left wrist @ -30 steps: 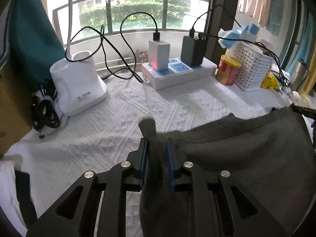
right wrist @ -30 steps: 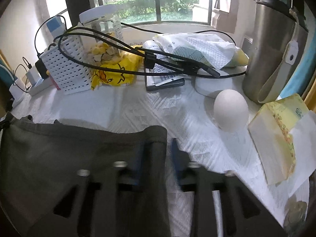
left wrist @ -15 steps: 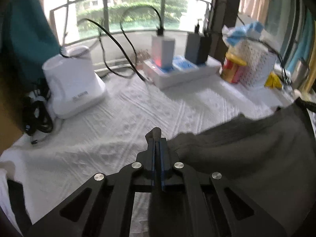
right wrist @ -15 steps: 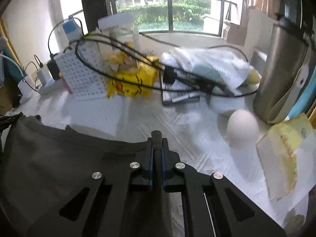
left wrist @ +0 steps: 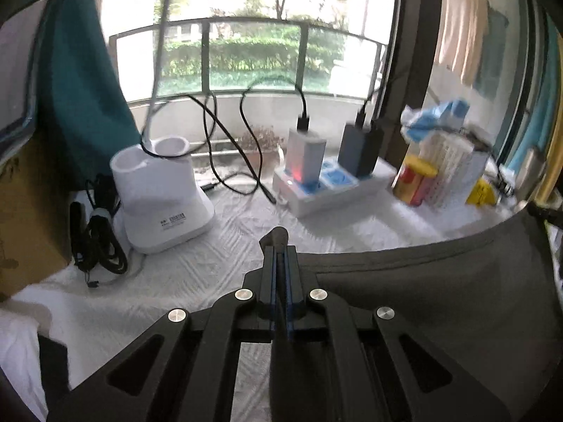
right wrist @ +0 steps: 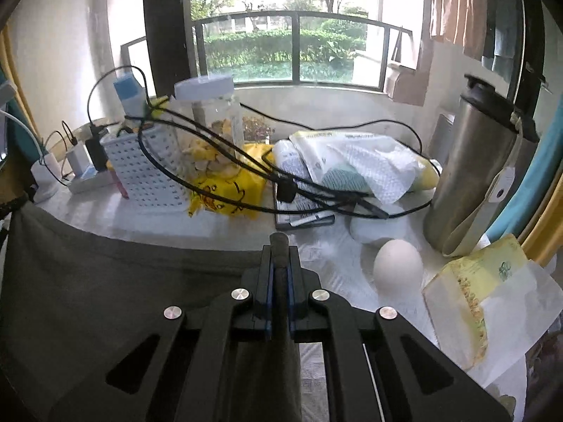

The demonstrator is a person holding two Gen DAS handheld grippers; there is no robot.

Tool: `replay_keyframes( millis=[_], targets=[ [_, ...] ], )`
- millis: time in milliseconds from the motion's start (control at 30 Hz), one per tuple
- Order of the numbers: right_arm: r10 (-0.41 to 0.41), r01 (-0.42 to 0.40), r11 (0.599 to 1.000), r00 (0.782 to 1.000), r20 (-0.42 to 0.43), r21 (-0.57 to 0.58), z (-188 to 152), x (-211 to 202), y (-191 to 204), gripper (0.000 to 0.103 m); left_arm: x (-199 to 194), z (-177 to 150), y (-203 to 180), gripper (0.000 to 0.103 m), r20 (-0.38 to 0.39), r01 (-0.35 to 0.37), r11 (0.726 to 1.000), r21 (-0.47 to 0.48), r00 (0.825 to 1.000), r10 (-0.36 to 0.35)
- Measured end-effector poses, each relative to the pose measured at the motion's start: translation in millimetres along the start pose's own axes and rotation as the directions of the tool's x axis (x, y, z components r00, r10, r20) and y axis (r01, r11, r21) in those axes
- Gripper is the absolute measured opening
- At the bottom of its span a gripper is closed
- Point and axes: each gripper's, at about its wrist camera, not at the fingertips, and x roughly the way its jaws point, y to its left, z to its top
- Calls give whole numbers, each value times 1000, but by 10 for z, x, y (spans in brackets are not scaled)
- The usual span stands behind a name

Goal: Fold small clothes
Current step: 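Lift the held edge with both grippers and fold it over the shirt, then open both grippers and release the folded edge onto the shirt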

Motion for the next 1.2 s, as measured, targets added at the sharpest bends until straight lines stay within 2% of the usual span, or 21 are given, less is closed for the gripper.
replay_keyframes(
  millis=[133,333,600,733,900,1000,1067,1100,1133,1200],
  targets=[
    [-33,33,999,998,-47,5,-49,159,14,5,225,-63,0,5,-61,7,1000,9,998,-6],
    [-35,40,998,994,-106,40,-126,316,-39,5,349,-129,-5,5,-97,-4,1000,10,995,5],
    [-13,23,997,991,-134,67,-189,386,-71,6,263,-158,34,5,-83,16,1000,-16,996,-17],
    [-4,14,997,991,-134,77,-195,387,-94,7,169,-135,74,6,-75,-2,999,-42,997,-2],
    [-17,27,997,991,-129,74,-194,376,-122,13,40,-80,68,7,-60,-30,999,-40,998,28],
    [-7,19,995,992,-130,94,-191,378,-154,24,-16,-62,107,7,-63,-70,996,-47,996,67],
    [-5,18,995,992,-126,103,-176,376,-166,57,-63,-59,147,8,-66,-83,995,-63,995,78],
    [-7,20,994,993,-118,105,-174,363,-168,65,-84,-60,155,8,-66,-88,994,-66,994,84],
    [-9,20,995,994,-109,99,-170,344,-162,71,-121,-66,157,8,-66,-90,994,-69,994,86],
    [-7,16,996,995,-99,92,-161,322,-144,72,-172,-84,134,8,-69,-86,994,-67,994,82]
  ],
)
